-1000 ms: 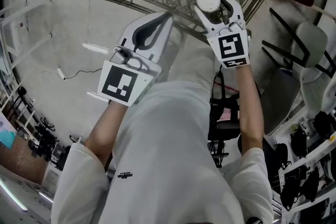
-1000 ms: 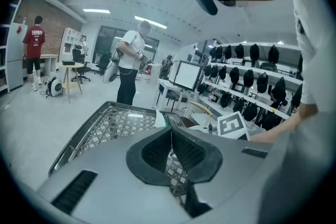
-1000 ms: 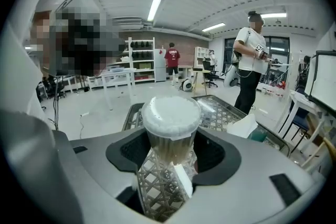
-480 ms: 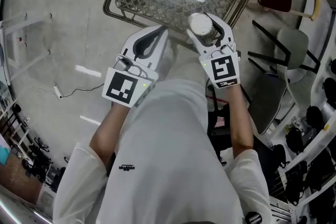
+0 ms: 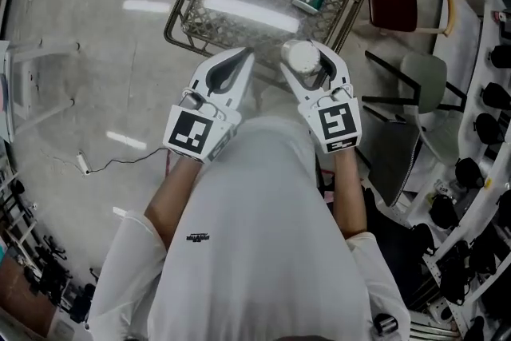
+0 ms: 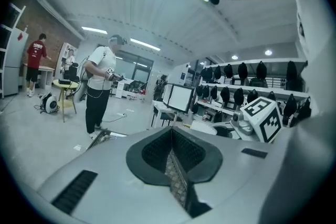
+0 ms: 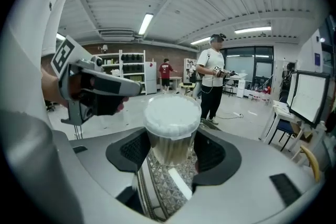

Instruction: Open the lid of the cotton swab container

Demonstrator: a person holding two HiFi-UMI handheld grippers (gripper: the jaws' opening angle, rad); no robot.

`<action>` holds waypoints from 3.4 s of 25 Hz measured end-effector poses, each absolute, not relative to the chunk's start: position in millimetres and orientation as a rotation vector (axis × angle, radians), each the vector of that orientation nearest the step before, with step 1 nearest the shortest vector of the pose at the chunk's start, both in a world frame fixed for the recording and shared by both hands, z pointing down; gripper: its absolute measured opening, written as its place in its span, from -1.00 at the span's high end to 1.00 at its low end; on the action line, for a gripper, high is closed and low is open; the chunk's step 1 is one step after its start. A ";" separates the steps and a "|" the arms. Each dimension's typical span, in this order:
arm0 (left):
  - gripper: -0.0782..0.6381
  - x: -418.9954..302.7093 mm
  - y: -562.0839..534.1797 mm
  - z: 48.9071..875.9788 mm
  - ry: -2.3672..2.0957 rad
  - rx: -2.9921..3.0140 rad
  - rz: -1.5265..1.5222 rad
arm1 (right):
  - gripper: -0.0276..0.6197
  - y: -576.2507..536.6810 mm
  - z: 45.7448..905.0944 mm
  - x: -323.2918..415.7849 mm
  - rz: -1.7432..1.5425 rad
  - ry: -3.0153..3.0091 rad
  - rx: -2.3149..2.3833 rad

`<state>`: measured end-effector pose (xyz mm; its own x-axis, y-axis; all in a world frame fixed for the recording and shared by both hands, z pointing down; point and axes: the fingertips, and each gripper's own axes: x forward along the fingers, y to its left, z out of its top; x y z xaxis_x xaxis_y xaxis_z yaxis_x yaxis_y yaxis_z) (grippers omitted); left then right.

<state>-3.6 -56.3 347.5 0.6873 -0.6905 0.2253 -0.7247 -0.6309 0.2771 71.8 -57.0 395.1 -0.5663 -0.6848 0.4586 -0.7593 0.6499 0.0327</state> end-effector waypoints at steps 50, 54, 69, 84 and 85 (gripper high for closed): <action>0.03 30.1 -17.0 270.7 -0.622 2.956 0.135 | 0.15 -33.1 328.2 16.4 0.171 -2.439 1.127; 0.01 30.2 -6.9 274.7 -0.537 3.024 0.210 | 0.15 -22.1 326.0 4.5 0.159 -2.469 1.047; 0.07 25.4 1.0 286.5 -0.506 3.026 0.343 | 0.15 -10.6 338.7 -6.2 0.174 -2.447 0.970; 0.07 37.5 -3.3 277.5 -0.430 3.108 0.416 | 0.17 -19.2 335.8 4.4 0.150 -2.429 1.017; 0.07 37.3 -2.8 275.7 -0.420 3.110 0.400 | 0.17 -19.0 334.7 4.1 0.153 -2.434 1.019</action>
